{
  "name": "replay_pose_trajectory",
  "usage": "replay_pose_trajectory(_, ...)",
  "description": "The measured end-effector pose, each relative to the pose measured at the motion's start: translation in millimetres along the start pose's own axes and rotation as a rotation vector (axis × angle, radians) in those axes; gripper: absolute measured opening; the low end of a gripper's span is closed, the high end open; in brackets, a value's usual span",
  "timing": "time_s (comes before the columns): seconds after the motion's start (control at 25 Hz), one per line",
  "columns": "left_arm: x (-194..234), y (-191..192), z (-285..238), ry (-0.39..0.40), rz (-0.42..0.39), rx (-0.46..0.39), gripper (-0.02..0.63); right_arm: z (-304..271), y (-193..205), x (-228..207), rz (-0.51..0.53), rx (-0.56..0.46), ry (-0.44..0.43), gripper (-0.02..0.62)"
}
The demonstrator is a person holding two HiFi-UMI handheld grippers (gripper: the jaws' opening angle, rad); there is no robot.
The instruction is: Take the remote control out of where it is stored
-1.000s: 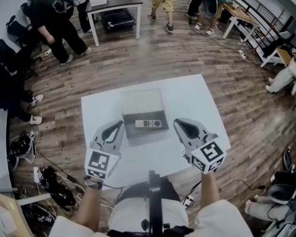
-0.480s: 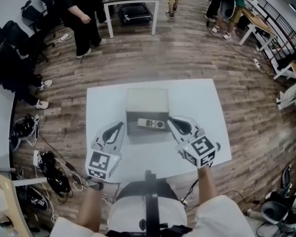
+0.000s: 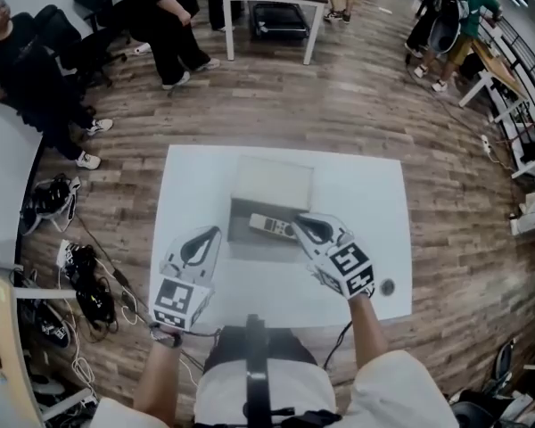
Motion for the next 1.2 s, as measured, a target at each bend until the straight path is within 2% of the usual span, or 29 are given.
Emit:
replay_pose_trajectory(0.08, -2, 2, -3, -0.01, 0.011, 0.003, -0.001, -11, 9, -5, -0.011, 0.039, -0.036, 0.043)
replay_pose_trajectory(0.16, -4, 4, -5, -0.013, 0.014, 0.008, -0.001, -21, 16, -9, -0.004, 0.077, -0.057, 0.049)
replay_pose_trajectory(0.32, -4, 13, -13, -0.022, 0.034, 0.02, -0.001, -45, 32, -12, 0.084, 0.171, -0.053, 0.057)
replay_pose_trajectory(0.44, 0, 21, -14, -0.033, 0.047, 0.033, -0.001, -66, 48, -9, 0.135, 0.258, -0.09, 0.1)
replay_pose_trajectory(0.76, 5, 37, -21, -0.004, 0.065, 0.059, 0.0, -114, 85, -8, 0.185, 0.406, -0.134, 0.115)
replay_pose_trajectory(0.88, 9, 41, -21, -0.003, 0.072, 0.07, 0.0, -127, 97, -9, 0.228, 0.459, -0.132, 0.139)
replay_pose_trajectory(1.2, 19, 53, -27, 0.007, 0.091, 0.084, -0.001, -152, 118, -9, 0.334, 0.601, -0.119, 0.141)
Point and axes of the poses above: the fingertips, and each gripper's own axes: z backward along the fingers, x to its left, y out of its underside, the point moved 6 cm from there along z, backward along the fingers, and after that the axes turned 4 degrees about x, right-handed, at the moved point
